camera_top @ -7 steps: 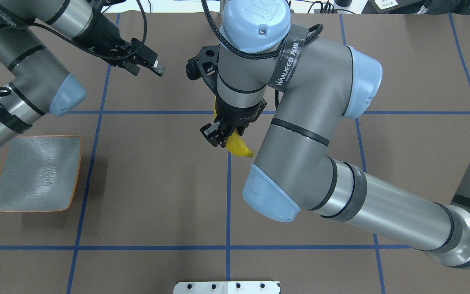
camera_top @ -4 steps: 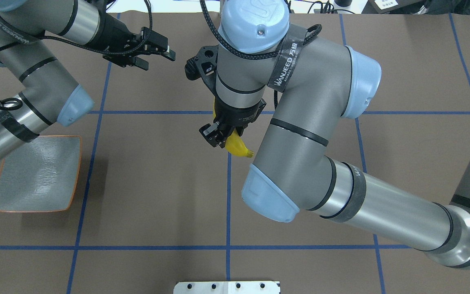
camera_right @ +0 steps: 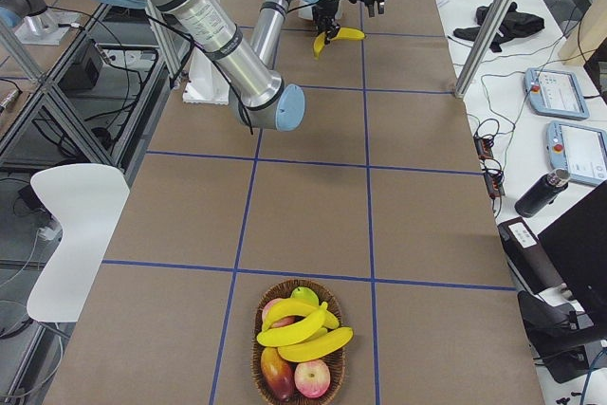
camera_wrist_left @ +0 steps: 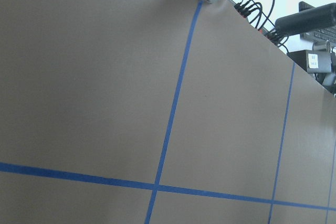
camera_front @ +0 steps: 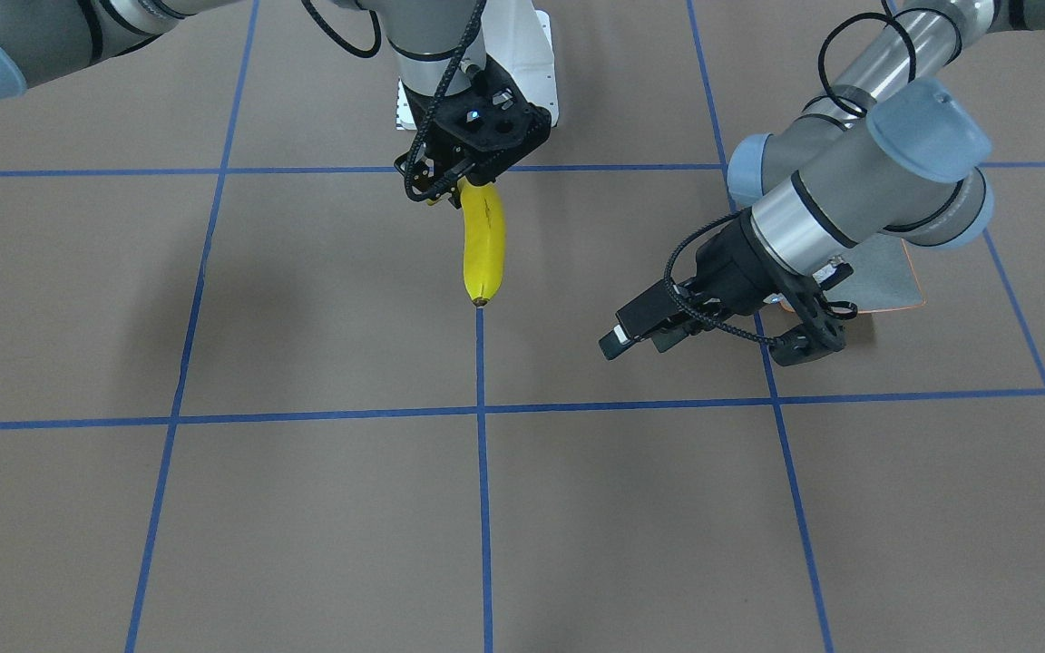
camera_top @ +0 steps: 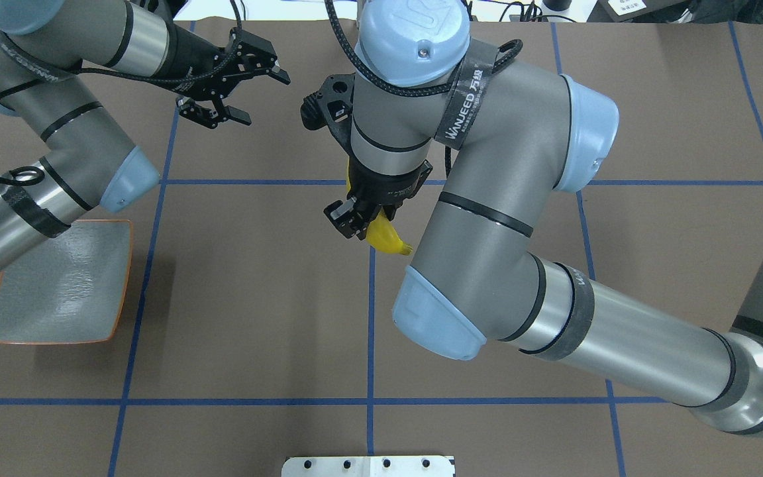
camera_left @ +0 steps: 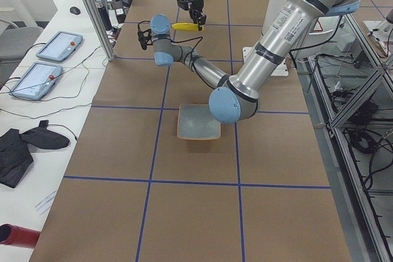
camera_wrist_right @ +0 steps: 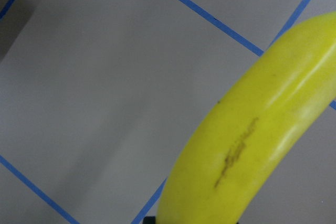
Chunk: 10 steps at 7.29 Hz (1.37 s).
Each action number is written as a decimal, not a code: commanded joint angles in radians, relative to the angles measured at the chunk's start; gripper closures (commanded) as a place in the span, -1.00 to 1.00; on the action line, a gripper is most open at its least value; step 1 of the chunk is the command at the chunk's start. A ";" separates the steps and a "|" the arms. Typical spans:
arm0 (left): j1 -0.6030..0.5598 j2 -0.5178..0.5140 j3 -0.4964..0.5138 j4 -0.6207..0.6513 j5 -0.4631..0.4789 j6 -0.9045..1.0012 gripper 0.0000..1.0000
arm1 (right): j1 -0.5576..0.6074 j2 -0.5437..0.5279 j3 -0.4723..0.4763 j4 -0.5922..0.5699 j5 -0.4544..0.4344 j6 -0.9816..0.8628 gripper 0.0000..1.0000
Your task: Transfer all bananas from basket to plate
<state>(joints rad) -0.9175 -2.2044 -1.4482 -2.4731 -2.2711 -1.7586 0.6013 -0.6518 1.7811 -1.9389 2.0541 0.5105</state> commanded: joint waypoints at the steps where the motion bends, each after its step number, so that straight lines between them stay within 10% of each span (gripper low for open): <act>1: 0.032 0.000 0.002 -0.138 -0.001 -0.083 -0.98 | -0.002 0.000 0.001 0.000 0.001 -0.001 1.00; 10: 0.183 -0.050 -0.008 -0.337 0.083 -0.165 -0.98 | -0.003 0.000 0.009 0.000 0.012 -0.003 1.00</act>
<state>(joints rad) -0.7521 -2.2450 -1.4572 -2.8100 -2.2168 -1.9221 0.5982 -0.6519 1.7865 -1.9378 2.0660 0.5078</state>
